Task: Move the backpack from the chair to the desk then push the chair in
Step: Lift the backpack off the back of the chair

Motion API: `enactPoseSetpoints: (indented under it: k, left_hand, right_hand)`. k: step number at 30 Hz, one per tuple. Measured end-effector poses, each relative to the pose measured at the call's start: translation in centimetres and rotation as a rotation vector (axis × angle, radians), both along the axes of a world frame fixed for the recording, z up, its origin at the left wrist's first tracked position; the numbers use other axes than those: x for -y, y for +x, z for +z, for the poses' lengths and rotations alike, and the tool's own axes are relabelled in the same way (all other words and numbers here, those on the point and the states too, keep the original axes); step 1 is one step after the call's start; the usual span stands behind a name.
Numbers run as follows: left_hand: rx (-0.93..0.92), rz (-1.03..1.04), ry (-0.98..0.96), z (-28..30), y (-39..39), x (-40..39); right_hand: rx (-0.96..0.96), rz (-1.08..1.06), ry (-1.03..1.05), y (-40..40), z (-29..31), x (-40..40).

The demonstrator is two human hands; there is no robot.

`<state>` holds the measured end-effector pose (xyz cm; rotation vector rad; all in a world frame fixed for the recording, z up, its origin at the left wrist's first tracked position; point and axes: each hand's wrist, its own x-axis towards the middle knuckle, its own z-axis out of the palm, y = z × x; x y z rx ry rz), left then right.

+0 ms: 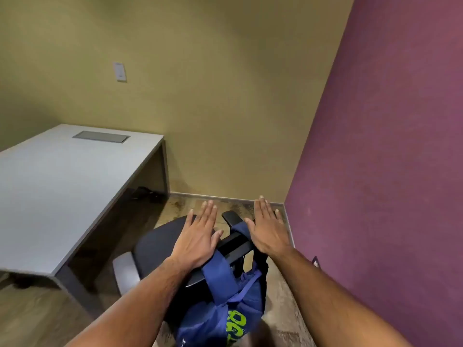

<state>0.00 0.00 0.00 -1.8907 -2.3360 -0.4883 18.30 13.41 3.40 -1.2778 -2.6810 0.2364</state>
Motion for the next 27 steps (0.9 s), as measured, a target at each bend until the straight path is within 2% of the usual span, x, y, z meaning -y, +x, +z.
enactPoseSetpoints:
  k: [4, 10, 14, 18, 21, 24, 27]
  left_hand:
    - [0.083, -0.038, -0.136, -1.6, 1.0, 0.3]
    - [0.28, -0.069, -0.294, -1.2, 1.5, 0.6]
    - [0.345, 0.065, -0.243, -0.9, 2.0, 1.7]
    - [0.252, 0.085, -0.14, -0.9, 1.3, 3.1]
    - [0.088, 0.101, -0.075, -0.7, 0.2, 4.7]
    - [-0.046, 0.178, -0.018, -1.0, 0.1, 6.8]
    - [-0.105, 0.28, -0.01, -1.9, 1.1, 9.3]
  right_hand:
    - [0.091, -0.027, -0.129, 0.4, -1.9, -0.8]
    - [0.124, 0.034, -0.043, 0.1, -4.0, -1.4]
    - [0.068, 0.069, -0.022, -0.4, -4.6, -2.4]
    - [0.013, 0.092, -0.038, -0.8, -5.3, -3.1]
    - [-0.018, 0.094, -0.015, -1.0, -5.5, -3.0]
    - [-0.065, 0.065, -0.023, -1.1, -5.6, -2.9]
    - [-0.146, 0.037, -0.054, -0.8, -5.5, -3.0]
